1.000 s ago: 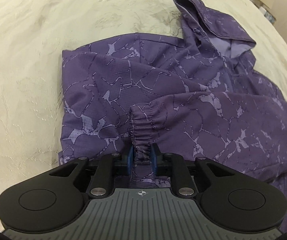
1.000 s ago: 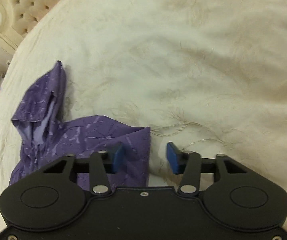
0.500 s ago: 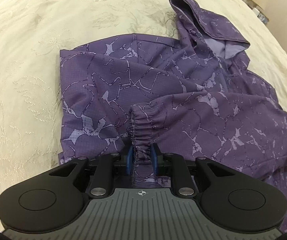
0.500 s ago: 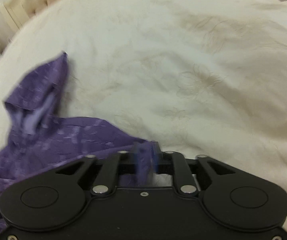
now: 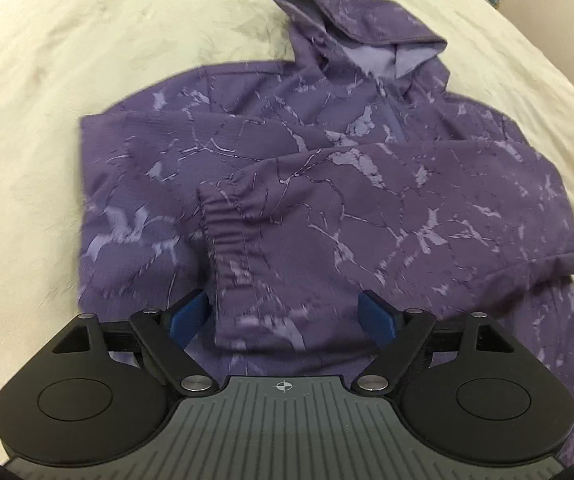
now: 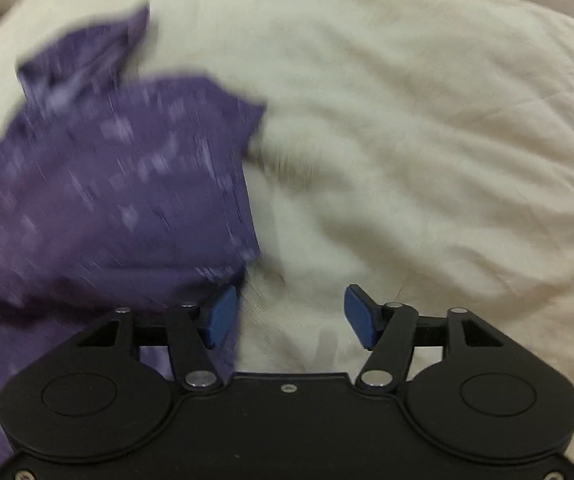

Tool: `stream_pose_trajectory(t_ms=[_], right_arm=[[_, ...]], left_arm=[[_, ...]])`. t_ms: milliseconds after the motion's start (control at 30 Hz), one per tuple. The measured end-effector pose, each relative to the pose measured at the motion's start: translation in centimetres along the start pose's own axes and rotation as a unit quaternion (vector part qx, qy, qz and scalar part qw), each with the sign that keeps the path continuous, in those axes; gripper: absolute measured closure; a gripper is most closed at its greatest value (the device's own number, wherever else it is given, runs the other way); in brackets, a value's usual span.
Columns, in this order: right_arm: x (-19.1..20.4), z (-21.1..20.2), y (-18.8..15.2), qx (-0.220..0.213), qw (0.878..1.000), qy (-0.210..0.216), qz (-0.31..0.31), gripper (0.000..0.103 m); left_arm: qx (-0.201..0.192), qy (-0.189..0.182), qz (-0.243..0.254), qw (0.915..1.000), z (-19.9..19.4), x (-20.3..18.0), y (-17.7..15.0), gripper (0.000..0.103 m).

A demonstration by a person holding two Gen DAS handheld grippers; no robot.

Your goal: Fold large clothes

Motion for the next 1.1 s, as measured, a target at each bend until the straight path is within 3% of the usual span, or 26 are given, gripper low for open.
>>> stream_pose_trajectory(t_ms=[133,200,333,533,633,700,800,1033,1100], right_arm=[[0.7,-5.0,1.6,-0.079,0.997,0.018,0.018,0.015],[1.5,-7.5,1.9,-0.109,0.994,0.024,0.011,0.004],[3.6,-11.0,3.1,-0.157,0.987,0.038,-0.013,0.003],[5.9,-13.4,6.6,-0.212,0.975,0.036,-0.052,0.001],[6.2,-13.1,8.8,-0.207,0.977,0.028,-0.047,0.001],[6.4,-12.9,9.9,-0.207,0.976,0.054,-0.044,0.002],[6.7,-11.9,11.1,-0.200,0.975,0.087,-0.042,0.011],[8.2,-5.2,13.6,-0.127,0.981,0.139,-0.051,0.052],[8.6,-2.7,14.5,-0.109,0.981,0.153,-0.045,0.057]], left_arm=[[-0.053,-0.018,-0.019,0.9983,-4.4,0.0,-1.0,0.022],[-0.083,-0.022,-0.017,0.9962,-6.8,-0.3,-1.3,0.021],[-0.140,-0.033,-0.019,0.9895,-11.0,-1.2,-0.6,0.021],[-0.200,-0.048,-0.019,0.9784,-14.5,-3.9,3.4,0.021],[-0.221,-0.037,-0.026,0.9742,-14.8,-5.2,5.4,0.021],[-0.224,-0.026,-0.025,0.9739,-14.3,-5.8,6.7,0.022],[-0.211,-0.017,-0.012,0.9773,-12.3,-7.0,8.5,0.025],[-0.144,-0.014,0.005,0.9895,-5.7,-7.1,11.0,0.073],[-0.130,-0.016,0.004,0.9914,-3.8,-7.0,11.8,0.077]])
Point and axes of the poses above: each gripper's, at about its wrist camera, not at the fingertips, and z roughly the way its jaws point, x to its left, y to its top, the point moved 7 cm from there along z, roughly the way its jaws point, and after that the axes turned 15 degrees about -z, right-handed, at the moved point
